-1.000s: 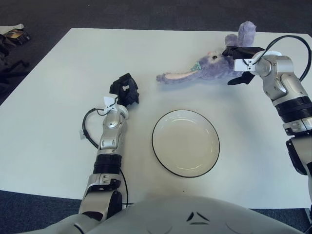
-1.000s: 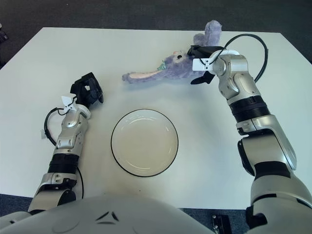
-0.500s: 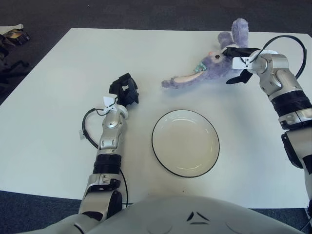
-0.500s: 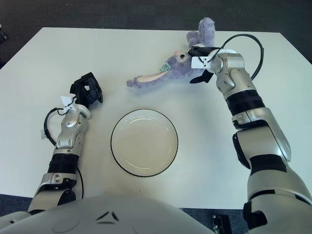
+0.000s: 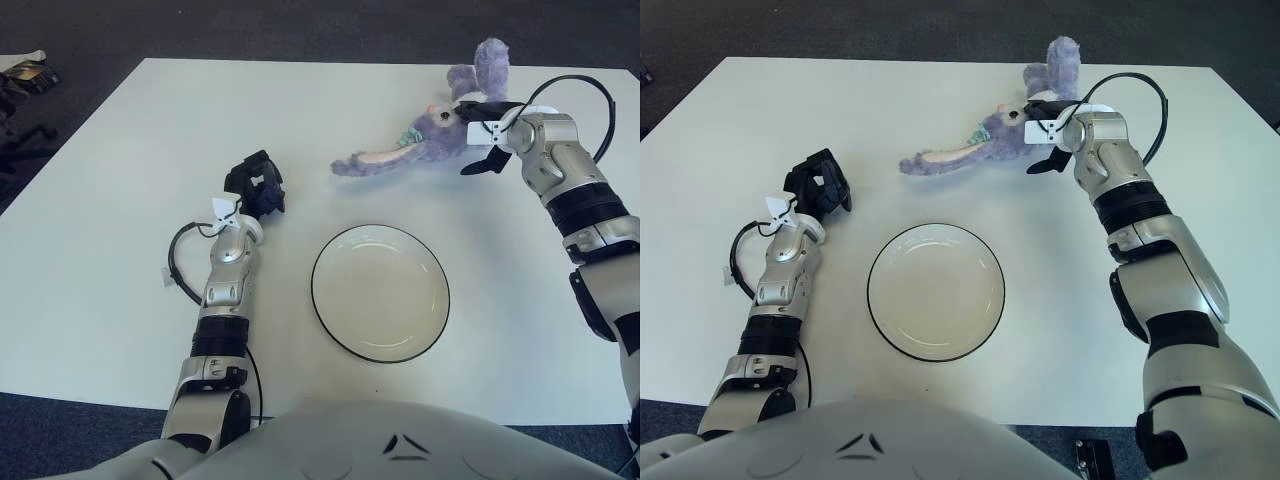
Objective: Put the doll into the plate.
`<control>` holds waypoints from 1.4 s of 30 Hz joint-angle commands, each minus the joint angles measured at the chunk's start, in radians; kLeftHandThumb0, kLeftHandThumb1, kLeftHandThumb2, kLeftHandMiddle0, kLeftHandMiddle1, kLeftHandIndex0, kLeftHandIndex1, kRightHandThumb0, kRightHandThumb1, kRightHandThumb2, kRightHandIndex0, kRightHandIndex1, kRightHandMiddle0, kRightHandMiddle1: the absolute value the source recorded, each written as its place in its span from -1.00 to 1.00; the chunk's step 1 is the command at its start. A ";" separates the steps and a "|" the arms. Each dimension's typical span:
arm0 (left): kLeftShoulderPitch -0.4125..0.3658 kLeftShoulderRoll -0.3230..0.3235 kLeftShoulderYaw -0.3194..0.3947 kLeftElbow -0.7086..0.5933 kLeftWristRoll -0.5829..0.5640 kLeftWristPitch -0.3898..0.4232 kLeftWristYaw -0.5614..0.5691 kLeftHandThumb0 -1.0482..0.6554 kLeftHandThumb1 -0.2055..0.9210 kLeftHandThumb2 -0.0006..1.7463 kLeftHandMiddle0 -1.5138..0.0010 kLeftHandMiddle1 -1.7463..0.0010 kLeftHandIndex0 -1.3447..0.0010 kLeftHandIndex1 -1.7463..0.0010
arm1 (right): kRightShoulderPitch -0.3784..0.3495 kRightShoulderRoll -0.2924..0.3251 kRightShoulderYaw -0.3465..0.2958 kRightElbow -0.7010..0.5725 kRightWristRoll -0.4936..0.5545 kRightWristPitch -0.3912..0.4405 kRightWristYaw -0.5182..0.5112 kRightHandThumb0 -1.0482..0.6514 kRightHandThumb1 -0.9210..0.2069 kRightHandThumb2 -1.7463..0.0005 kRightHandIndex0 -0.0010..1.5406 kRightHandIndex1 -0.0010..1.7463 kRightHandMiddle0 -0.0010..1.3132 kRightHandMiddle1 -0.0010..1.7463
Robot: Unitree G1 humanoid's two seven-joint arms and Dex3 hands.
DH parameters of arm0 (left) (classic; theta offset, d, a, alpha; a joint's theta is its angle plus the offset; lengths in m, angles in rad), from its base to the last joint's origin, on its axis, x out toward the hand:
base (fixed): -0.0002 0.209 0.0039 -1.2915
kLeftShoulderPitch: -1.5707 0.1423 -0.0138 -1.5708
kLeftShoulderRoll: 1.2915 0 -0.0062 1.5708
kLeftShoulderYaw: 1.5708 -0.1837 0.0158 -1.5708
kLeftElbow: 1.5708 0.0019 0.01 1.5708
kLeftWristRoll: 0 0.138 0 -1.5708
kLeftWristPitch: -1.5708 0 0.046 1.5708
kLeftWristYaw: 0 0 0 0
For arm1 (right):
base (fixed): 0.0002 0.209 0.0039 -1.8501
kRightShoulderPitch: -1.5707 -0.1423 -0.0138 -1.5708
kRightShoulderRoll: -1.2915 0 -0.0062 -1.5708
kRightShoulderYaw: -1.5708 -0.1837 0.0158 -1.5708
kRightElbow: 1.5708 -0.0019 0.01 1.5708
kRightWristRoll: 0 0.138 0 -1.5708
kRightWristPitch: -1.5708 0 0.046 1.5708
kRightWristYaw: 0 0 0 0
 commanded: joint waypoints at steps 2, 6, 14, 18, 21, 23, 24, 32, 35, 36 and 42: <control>0.059 -0.009 -0.003 0.024 0.003 0.009 0.010 -0.34 0.65 0.11 -0.74 -1.00 -0.50 -1.00 | 0.031 0.032 0.037 0.085 -0.013 0.018 0.006 -0.45 0.05 -0.07 -0.86 -0.24 -1.00 -0.60; 0.059 -0.007 -0.003 0.026 0.007 0.006 0.010 -0.34 0.65 0.11 -0.74 -1.00 -0.50 -1.00 | 0.012 0.048 0.052 0.150 -0.020 0.013 -0.023 -0.42 0.06 -0.09 -0.85 -0.22 -1.00 -0.56; 0.060 -0.007 -0.006 0.026 0.009 0.004 0.013 -0.35 0.66 0.10 -0.75 -1.00 -0.52 -1.00 | -0.016 0.073 0.083 0.253 -0.030 0.012 -0.077 -0.46 0.00 -0.07 -0.90 -0.18 -1.00 -0.52; 0.060 -0.006 -0.008 0.024 0.009 0.009 0.014 -0.34 0.66 0.10 -0.74 -1.00 -0.51 -1.00 | -0.024 0.086 0.091 0.292 -0.027 0.014 -0.105 -0.47 -0.03 -0.05 -0.93 -0.18 -1.00 -0.53; 0.060 -0.005 -0.008 0.025 0.008 0.005 0.013 -0.34 0.66 0.10 -0.74 -1.00 -0.50 -1.00 | -0.024 0.094 0.090 0.311 -0.019 0.015 -0.137 -0.47 -0.02 -0.05 -0.93 -0.18 -1.00 -0.52; 0.061 -0.005 -0.007 0.025 0.006 0.002 0.012 -0.34 0.66 0.10 -0.73 -1.00 -0.49 -1.00 | -0.021 0.099 0.086 0.316 -0.015 0.019 -0.159 -0.46 -0.02 -0.05 -0.94 -0.17 -1.00 -0.51; 0.061 -0.006 -0.007 0.026 0.004 0.001 0.012 -0.34 0.66 0.10 -0.73 -1.00 -0.49 -1.00 | -0.019 0.101 0.084 0.317 -0.013 0.023 -0.170 -0.45 0.01 -0.06 -0.95 -0.18 -1.00 -0.50; 0.064 -0.008 -0.006 0.024 0.003 -0.006 0.013 -0.34 0.67 0.10 -0.74 -1.00 -0.51 -1.00 | 0.004 0.105 0.063 0.285 0.005 0.055 -0.228 -0.39 0.08 -0.11 -0.99 -0.24 -1.00 -0.42; 0.063 -0.009 -0.006 0.022 0.004 -0.005 0.015 -0.34 0.67 0.10 -0.75 -1.00 -0.51 -1.00 | 0.012 0.097 0.061 0.252 0.003 0.063 -0.227 -0.38 0.09 -0.12 -0.99 -0.24 -1.00 -0.39; 0.063 -0.009 -0.006 0.021 0.005 -0.004 0.016 -0.34 0.67 0.10 -0.75 -1.00 -0.52 -1.00 | 0.019 0.090 0.061 0.227 0.001 0.066 -0.221 -0.38 0.09 -0.12 -0.99 -0.24 -1.00 -0.39; 0.060 -0.005 -0.008 0.026 0.010 0.000 0.019 -0.35 0.66 0.10 -0.76 -1.00 -0.54 -1.00 | 0.065 0.041 0.060 0.060 -0.013 0.095 -0.162 -0.40 0.09 -0.13 -1.00 -0.23 -1.00 -0.35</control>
